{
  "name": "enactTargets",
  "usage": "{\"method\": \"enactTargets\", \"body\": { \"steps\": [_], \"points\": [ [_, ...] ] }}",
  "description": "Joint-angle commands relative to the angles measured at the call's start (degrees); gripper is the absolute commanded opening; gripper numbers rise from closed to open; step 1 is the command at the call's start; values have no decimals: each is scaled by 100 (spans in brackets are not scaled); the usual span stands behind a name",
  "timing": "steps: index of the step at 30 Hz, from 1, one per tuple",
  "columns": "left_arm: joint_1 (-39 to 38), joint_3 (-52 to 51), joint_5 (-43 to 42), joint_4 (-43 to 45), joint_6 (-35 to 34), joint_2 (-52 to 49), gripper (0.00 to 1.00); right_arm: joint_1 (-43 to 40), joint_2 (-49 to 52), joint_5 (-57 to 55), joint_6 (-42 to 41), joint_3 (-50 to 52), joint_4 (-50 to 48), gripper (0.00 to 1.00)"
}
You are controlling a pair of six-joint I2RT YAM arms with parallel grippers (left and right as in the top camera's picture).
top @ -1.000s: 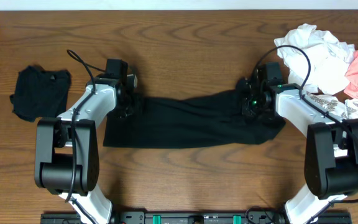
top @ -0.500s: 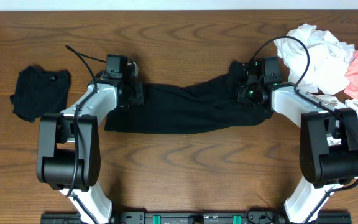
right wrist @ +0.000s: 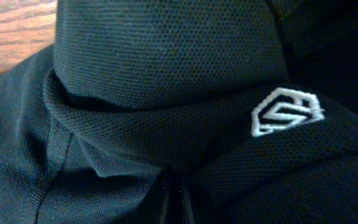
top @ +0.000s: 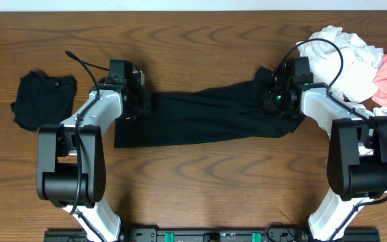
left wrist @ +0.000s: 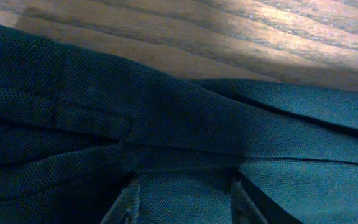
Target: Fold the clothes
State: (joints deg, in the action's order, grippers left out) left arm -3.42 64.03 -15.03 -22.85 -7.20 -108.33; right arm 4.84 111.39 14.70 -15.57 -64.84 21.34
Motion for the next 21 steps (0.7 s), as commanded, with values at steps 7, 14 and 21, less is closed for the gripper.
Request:
{"method": "enactTargets", "body": {
  "steps": [7, 14, 21],
  "points": [
    [63, -85, 136, -138, 55, 308, 57, -98, -28, -157, -151, -50, 74, 10],
    [92, -76, 146, -446, 92, 1095, 68, -98, -890, -155, -142, -118, 234, 11],
    [645, -81, 590, -828, 125, 1478, 78, -98, -1873, -133, 240, -118, 745, 15]
  ]
}}
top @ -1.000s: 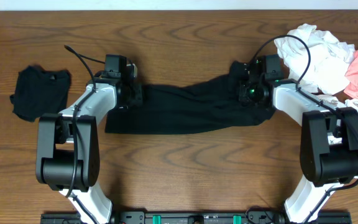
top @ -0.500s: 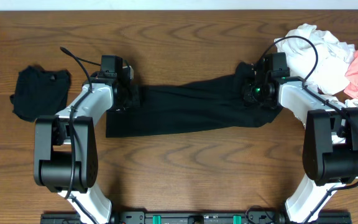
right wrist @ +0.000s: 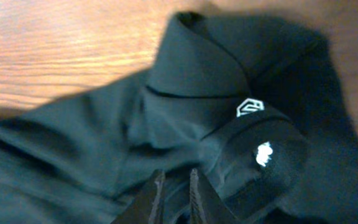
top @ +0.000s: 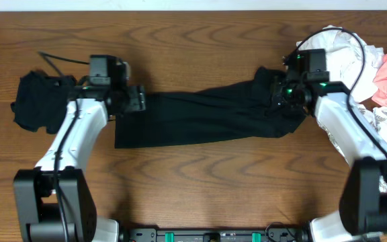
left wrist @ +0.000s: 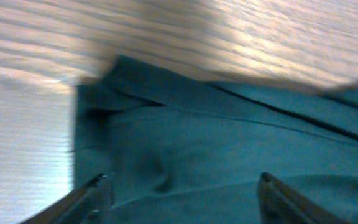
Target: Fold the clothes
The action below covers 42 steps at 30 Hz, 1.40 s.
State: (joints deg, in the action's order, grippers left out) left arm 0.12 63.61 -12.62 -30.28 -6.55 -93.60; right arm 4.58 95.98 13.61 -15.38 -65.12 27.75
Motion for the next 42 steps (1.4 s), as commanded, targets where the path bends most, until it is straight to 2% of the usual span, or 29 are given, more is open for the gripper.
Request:
{"method": "enactTargets", "body": {
  "steps": [1, 8, 16, 32, 37, 42],
  "points": [
    [420, -39, 369, -103, 59, -28, 79, -72, -435, -28, 232, -90, 177, 16],
    [1276, -39, -109, -114, 168, -603, 79, -72, -752, -24, 323, -90, 584, 15],
    [1346, -39, -1416, 15, 761, -1276, 79, -72, -752, -26, 326, -87, 656, 14],
    [1318, -50, -1530, 17, 929, -1357, 83, -66, -750, -28, 328, -87, 682, 15],
    [1386, -50, -1572, 168, 560, -1355, 86, -66, -750, -31, 328, -87, 680, 15],
    [1506, -50, -2247, 413, 538, -1355, 89, -66, -750, -31, 328, -85, 682, 16]
  ]
}}
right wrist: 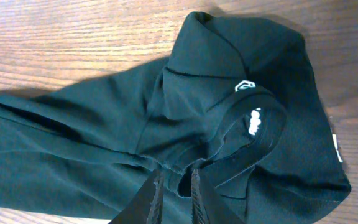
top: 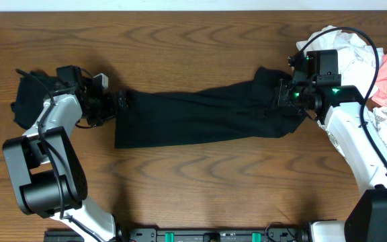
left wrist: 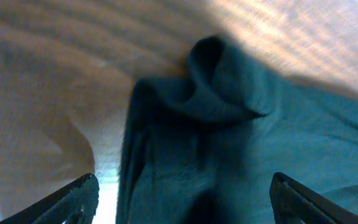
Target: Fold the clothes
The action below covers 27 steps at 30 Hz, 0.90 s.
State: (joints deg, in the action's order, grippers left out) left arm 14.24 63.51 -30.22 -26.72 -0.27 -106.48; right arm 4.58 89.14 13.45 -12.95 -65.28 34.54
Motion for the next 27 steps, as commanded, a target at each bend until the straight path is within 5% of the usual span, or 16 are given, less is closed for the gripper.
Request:
{"method": "enactTargets", "body": {
  "steps": [1, 27],
  "points": [
    [109, -39, -494, 68, -87, -70, 89, -66, -66, -15, 85, -70, 2, 16],
    [-254, -448, -85, 87, -83, -402, 89, -66, -66, -11, 79, -68, 59, 14]
  ]
}}
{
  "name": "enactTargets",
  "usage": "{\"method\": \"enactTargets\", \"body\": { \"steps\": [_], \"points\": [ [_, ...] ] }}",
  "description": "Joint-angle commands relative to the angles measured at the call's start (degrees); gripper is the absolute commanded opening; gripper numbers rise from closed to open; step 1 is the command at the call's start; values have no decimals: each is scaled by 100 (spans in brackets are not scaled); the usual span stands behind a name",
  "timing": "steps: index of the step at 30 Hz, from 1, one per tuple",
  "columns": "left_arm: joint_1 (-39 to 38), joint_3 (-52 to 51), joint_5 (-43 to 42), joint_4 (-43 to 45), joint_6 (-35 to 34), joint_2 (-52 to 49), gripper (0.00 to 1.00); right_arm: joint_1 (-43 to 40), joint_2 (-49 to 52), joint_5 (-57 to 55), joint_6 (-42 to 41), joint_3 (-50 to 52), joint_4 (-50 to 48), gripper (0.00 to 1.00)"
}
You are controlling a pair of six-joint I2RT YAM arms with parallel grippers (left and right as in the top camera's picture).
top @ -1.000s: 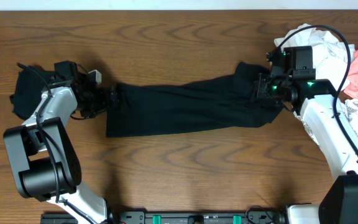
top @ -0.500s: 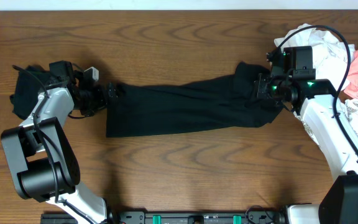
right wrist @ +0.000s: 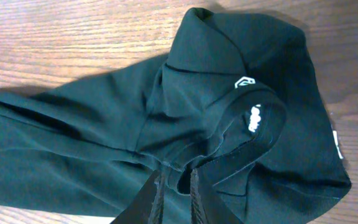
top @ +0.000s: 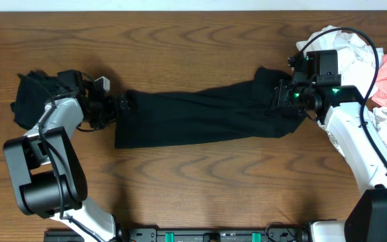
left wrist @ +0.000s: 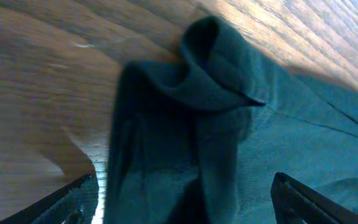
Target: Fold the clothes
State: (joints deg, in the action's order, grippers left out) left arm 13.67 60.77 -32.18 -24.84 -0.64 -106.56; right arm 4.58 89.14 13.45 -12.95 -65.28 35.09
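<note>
A black polo shirt [top: 200, 117] lies stretched in a long band across the middle of the table. Its bunched left end [left wrist: 210, 93] rests on the wood between the widely spread fingers [left wrist: 73, 202] of my left gripper [left wrist: 185, 208], which is open; in the overhead view the left gripper [top: 117, 105] sits right at that end. My right gripper [right wrist: 176, 186] is shut on a fold of the shirt just below the collar [right wrist: 229, 56], near the white logo [right wrist: 244, 81]. From overhead, the right gripper [top: 282, 101] is at the shirt's right end.
A crumpled black garment [top: 35, 97] lies at the far left, beside my left arm. A pile of white clothes [top: 348, 57] and a pink one sits at the right edge behind my right arm. Bare wood [top: 193, 181] runs along the front.
My left gripper has shifted slightly right and closer onto the shirt's bunched left end, still wide open. The right gripper holds the same fold in the same place.
Both grippers were first down on the shirt's two ends, the left with narrower jaws. Then the left stood open and further left, and the right sat higher with cloth pinched. Later the left reached the shirt's left edge, where it is now.
</note>
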Motion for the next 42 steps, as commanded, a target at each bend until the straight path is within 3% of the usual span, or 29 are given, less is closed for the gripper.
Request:
{"method": "enactTargets", "body": {
  "steps": [1, 2, 5, 10, 12, 34, 42],
  "points": [
    [-262, -175, 111, -105, -46, -466, 85, -66, -66, -11, 79, -68, 7, 14],
    [-310, -175, 111, -120, -46, -511, 77, -66, -66, -11, 79, -68, 7, 14],
    [-380, -175, 114, -118, -46, -566, 38, -66, -66, -13, 79, -68, 7, 14],
    [-308, -173, 114, -122, -48, -562, 19, -66, -66, -11, 79, -68, 9, 14],
    [-247, -173, 118, -144, -48, -540, 6, -66, -66, -13, 79, -68, 9, 15],
    [1130, 63, 997, -317, -328, 1141, 6, -66, -66, -13, 81, -68, 9, 14],
    [715, 140, 734, -496, -420, 1419, 6, -66, -66, -11, 76, -68, 9, 14]
  ]
}}
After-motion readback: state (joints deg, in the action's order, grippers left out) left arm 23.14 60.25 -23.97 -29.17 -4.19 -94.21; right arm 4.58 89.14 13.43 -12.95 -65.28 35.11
